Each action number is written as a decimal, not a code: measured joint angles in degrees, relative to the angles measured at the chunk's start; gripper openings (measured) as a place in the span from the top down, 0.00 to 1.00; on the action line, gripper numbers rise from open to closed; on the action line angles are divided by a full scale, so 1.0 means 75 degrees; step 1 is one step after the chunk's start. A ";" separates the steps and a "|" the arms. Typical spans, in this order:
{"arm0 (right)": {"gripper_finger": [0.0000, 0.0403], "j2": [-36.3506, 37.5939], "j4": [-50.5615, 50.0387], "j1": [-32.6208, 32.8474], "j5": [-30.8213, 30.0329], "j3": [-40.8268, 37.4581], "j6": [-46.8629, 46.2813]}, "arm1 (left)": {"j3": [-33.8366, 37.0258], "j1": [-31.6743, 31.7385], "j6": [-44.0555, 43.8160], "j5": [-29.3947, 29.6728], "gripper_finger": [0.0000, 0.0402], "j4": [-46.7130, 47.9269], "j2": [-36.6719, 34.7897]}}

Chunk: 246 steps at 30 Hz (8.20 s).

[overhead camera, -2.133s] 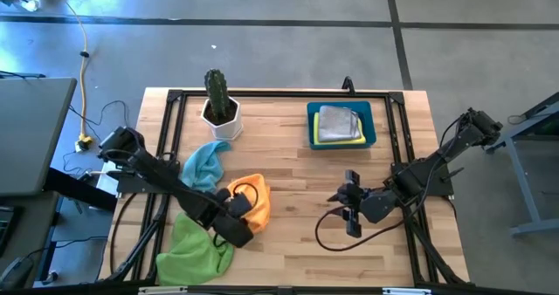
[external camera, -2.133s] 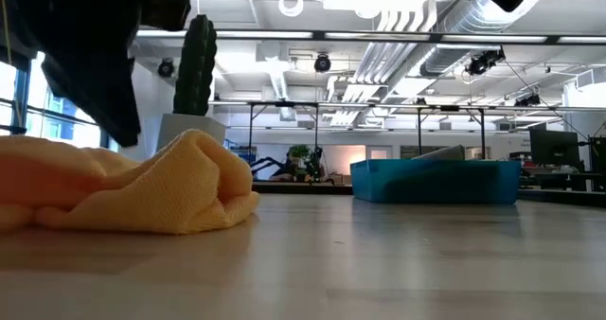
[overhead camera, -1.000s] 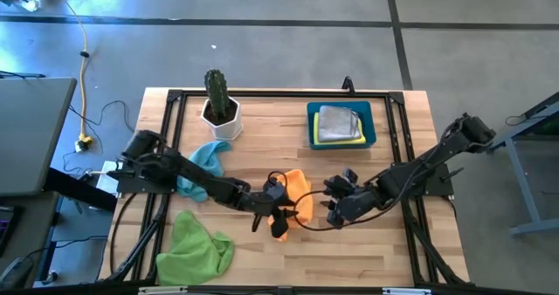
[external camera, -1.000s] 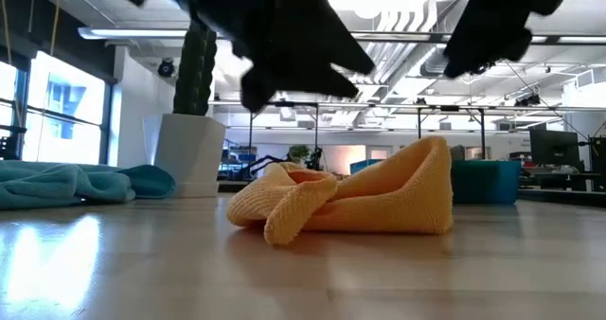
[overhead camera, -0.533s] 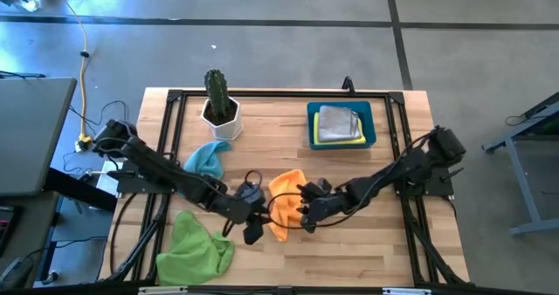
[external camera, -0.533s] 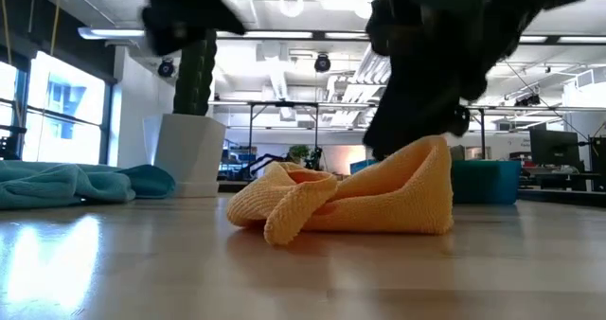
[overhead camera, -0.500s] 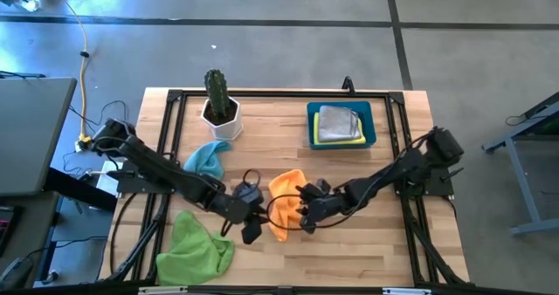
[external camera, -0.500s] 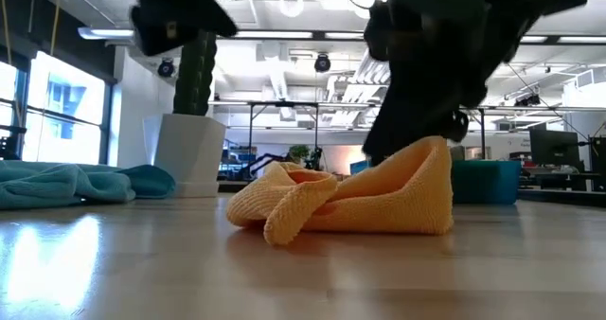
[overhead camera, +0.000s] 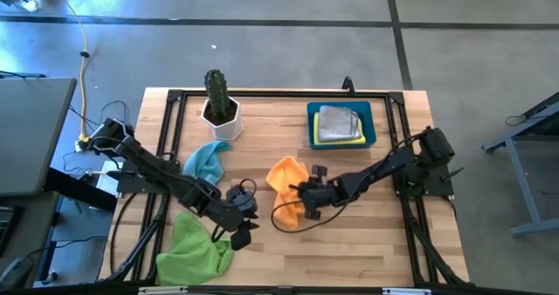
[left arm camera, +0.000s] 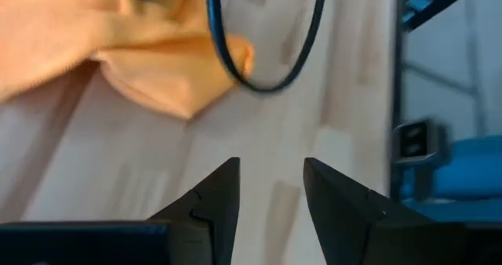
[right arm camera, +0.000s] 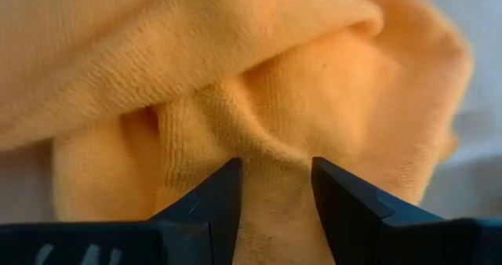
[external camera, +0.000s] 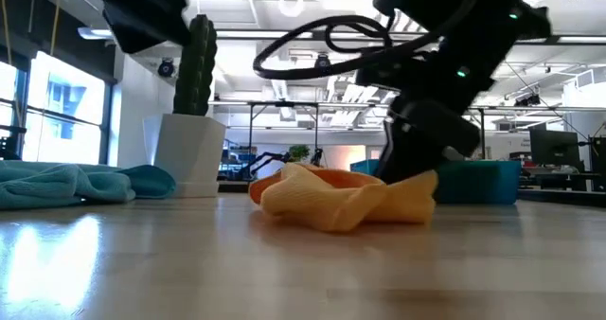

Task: Fold microfiber towels
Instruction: Fold the orange microfiber cloth

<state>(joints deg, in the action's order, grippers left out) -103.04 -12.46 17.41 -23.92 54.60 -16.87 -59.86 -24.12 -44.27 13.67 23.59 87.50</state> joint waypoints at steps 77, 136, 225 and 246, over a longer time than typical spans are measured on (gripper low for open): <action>1.00 0.3213 -0.0627 0.0564 0.1355 0.0427 -0.5316 | -0.0005 0.0833 0.3744 0.3655 0.67 -0.3668 0.2001; 1.00 0.6041 -0.2131 0.0561 0.2124 0.0427 0.0284 | -0.4458 0.1300 0.4390 0.3747 1.00 0.2411 0.0335; 1.00 0.3132 -0.9082 -0.0561 -0.0021 0.6357 0.6813 | -0.7140 0.1864 0.3617 0.1268 1.00 0.6397 0.0702; 1.00 0.3098 -0.8086 -0.1337 -0.1581 0.6359 0.8415 | -0.7143 0.1883 0.6458 0.4932 1.00 0.7467 0.0699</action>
<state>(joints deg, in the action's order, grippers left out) -79.80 -73.11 7.38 -35.78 102.29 46.24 -113.43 -10.00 4.17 50.66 79.59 92.75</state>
